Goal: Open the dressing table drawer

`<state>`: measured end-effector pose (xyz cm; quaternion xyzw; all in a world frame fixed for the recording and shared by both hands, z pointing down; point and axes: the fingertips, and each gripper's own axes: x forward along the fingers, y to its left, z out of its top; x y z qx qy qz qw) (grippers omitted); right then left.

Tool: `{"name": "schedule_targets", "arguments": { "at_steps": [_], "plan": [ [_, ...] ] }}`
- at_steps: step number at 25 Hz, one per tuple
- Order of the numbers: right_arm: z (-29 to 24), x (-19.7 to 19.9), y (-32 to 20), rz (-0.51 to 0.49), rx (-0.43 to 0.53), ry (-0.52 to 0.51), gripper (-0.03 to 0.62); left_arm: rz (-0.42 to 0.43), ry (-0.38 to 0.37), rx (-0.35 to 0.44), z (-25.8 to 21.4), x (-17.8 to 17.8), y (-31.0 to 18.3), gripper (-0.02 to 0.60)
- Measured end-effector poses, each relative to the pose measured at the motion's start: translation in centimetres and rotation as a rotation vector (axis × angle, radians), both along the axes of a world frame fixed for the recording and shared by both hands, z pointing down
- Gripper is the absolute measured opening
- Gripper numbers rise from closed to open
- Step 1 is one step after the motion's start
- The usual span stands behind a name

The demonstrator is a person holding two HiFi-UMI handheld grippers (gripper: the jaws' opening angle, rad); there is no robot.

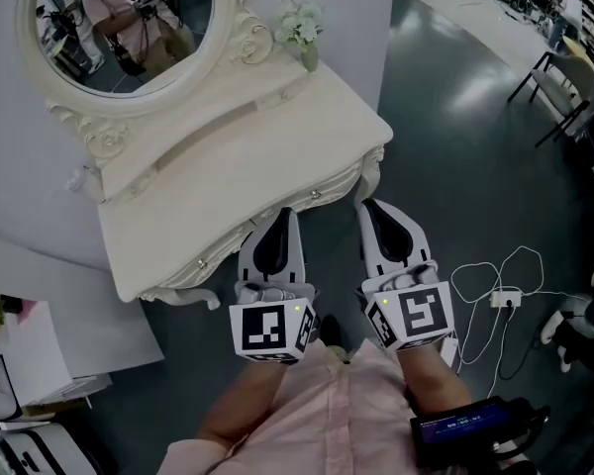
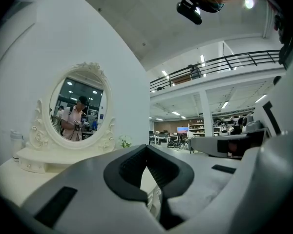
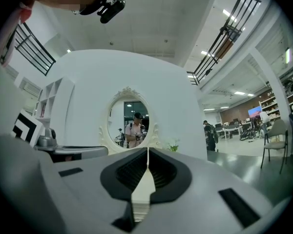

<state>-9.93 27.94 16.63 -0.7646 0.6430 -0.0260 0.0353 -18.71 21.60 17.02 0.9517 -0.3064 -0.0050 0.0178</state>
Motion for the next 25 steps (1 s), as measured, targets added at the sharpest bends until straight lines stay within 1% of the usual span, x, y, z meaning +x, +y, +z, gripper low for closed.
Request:
{"name": "schedule_targets", "arguments": {
  "at_steps": [5,10,15,25],
  "plan": [
    [-0.3,0.8,-0.9,0.008,-0.002,0.016,0.020,0.019,0.007,-0.008,0.3,1.3,-1.1,0.021],
    [-0.1,2.9,-1.1,0.030,0.007,0.006,0.020,0.039,-0.002,-0.014,0.8,3.6,-1.6,0.021],
    [1.0,6.5,-2.3,0.037,-0.003,-0.019,0.020,0.041,-0.027,-0.018,1.7,7.0,-2.7,0.021],
    [3.1,14.1,-7.8,-0.018,-0.039,-0.067,0.020,-0.005,-0.085,-0.052,3.5,14.1,-7.5,0.021]
  ]
}}
